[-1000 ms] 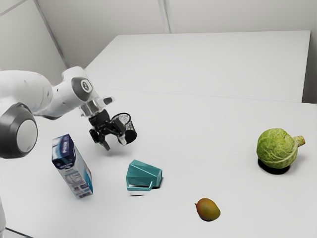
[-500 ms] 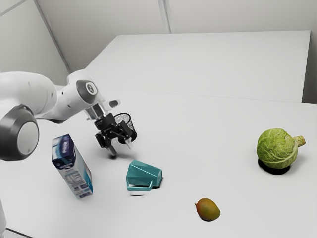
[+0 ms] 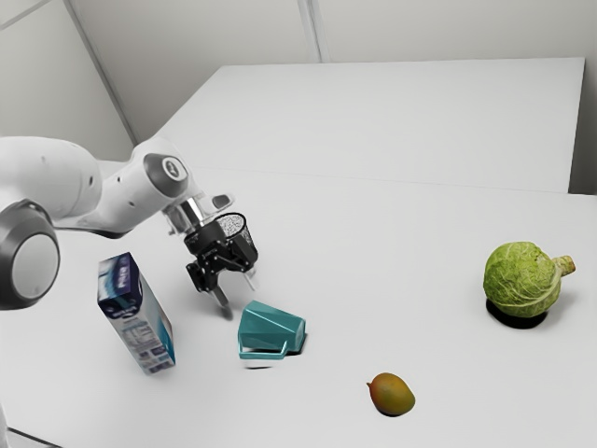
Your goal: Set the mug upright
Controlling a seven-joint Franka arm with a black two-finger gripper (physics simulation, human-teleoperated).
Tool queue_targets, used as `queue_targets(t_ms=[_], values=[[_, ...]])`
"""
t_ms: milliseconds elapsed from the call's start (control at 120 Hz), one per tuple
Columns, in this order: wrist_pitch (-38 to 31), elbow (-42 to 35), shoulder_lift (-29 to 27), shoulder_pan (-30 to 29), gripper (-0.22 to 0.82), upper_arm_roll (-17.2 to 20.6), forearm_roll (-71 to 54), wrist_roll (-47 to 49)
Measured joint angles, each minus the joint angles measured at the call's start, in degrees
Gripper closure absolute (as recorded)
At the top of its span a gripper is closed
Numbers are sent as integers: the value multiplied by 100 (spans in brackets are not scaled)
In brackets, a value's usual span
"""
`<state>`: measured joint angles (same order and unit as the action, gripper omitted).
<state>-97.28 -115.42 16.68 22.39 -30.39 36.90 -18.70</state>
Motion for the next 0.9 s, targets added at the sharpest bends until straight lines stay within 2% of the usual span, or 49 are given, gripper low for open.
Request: queue_targets(t_ms=[367, 575, 900], values=[[7, -367, -248, 246, 0, -34, 361, 330], [-290, -661, -349, 314, 0, -36, 709, 531], [-607, -675, -347, 515, 0, -64, 799, 875]])
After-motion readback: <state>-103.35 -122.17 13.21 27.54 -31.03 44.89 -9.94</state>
